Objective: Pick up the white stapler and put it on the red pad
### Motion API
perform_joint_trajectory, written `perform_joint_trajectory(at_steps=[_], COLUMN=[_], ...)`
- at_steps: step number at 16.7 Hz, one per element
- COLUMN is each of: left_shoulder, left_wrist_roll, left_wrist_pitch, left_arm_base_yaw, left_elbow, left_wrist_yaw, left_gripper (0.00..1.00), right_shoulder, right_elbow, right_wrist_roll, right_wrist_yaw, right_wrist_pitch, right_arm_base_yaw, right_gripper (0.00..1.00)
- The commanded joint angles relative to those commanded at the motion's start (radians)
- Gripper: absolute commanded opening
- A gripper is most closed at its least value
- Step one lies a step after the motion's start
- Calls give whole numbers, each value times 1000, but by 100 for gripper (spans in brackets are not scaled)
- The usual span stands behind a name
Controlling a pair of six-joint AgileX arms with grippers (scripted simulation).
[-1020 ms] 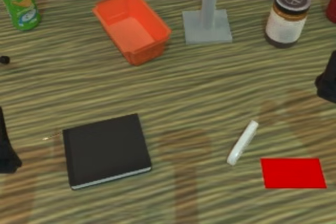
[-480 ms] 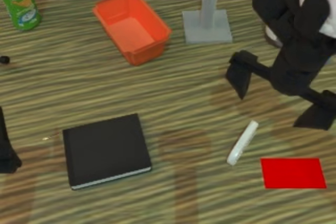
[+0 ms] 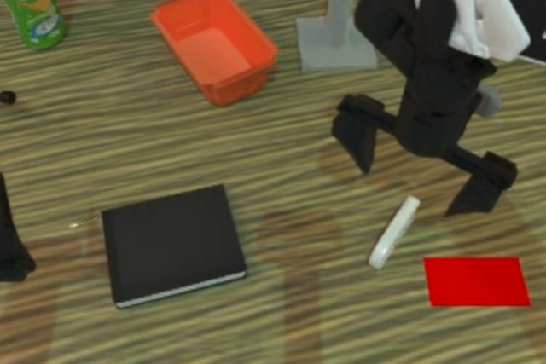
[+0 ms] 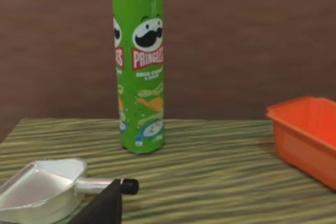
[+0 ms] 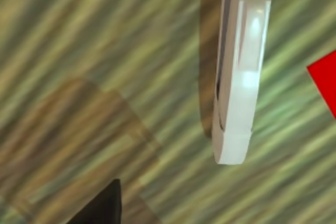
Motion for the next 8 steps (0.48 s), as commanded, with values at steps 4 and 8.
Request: perform_joint_trajectory(at_steps=[4, 8], left_shoulder=[0, 0], left_wrist_roll=[0, 0], left_wrist_pitch=[0, 0], left_arm_base_yaw=[0, 0], left_elbow=[0, 0], left_wrist_yaw=[0, 0], left_gripper=[100, 100], right_shoulder=[5, 63], right_elbow=[-15, -101], right_wrist_roll=[-2, 0], right_wrist_yaw=[0, 0], right_wrist_pitch=[18, 167], right_arm_base_yaw=[-4, -1], right_gripper=[100, 100])
